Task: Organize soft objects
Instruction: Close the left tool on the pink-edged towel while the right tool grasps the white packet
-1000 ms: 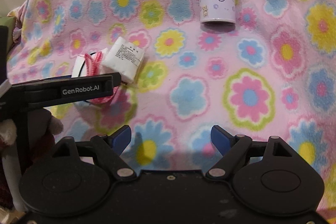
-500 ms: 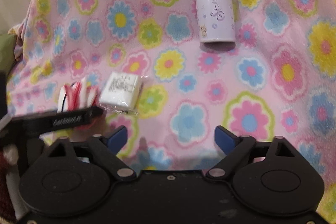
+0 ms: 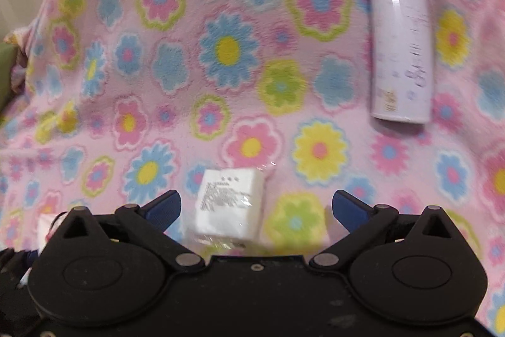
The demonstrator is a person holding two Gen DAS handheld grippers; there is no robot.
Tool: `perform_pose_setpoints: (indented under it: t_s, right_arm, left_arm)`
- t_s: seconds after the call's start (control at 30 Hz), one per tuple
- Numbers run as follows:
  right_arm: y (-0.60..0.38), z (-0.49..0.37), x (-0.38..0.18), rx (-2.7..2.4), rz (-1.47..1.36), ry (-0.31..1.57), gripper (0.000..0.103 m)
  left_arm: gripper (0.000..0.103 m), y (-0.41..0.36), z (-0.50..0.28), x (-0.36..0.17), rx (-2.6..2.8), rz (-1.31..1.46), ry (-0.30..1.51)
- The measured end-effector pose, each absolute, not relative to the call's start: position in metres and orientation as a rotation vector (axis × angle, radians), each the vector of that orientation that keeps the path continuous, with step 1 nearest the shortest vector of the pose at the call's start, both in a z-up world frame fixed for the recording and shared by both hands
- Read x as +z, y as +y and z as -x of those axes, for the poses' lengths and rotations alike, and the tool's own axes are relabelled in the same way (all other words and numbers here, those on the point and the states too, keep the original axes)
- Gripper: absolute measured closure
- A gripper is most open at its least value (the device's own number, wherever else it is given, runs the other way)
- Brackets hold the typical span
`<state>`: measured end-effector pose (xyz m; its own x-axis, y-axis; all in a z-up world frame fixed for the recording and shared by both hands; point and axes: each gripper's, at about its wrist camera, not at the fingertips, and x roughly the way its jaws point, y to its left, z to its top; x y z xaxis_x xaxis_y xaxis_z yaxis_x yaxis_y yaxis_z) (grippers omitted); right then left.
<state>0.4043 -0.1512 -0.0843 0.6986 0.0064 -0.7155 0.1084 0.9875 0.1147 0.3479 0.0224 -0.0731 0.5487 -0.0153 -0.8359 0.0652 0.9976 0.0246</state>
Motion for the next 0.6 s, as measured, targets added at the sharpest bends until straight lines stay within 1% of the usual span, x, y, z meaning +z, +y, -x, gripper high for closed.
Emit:
perform_pose_setpoints:
  t_s: [0.1,0.23,0.3,0.33,0.37,0.6]
  right_arm:
    - [-0.139,-0.42,-0.094,-0.054,-0.106,0.821,0.0]
    - [-0.13,-0.436,-0.111,-0.058,-0.078,0.876,0.001]
    - [-0.13,-0.441,-0.119,-0.07,-0.083,0.907,0.0]
    - [-0.128,-0.441,-0.12,-0.074,-0.065,0.894,0.0]
    - [-0.126,-0.441,-0.122,-0.073,-0.049,0.897,0.0]
    - [-0.123,-0.444,-0.127,-0.055,-0.016,0.911,0.0]
  left_arm:
    - [0.021,0.022,-0.351,-0.076,-0.048,-0.054,0.978]
    - [0.016,0.021,-0.352,-0.078,-0.052,-0.051,0.973]
    - [0.01,0.022,-0.354,-0.079,-0.057,-0.042,0.977]
    - [0.005,0.023,-0.354,-0.08,-0.062,-0.038,0.979]
    - [0.003,0.023,-0.355,-0.082,-0.072,-0.035,0.981]
    - [0.002,0.023,-0.355,-0.084,-0.068,-0.03,0.969]
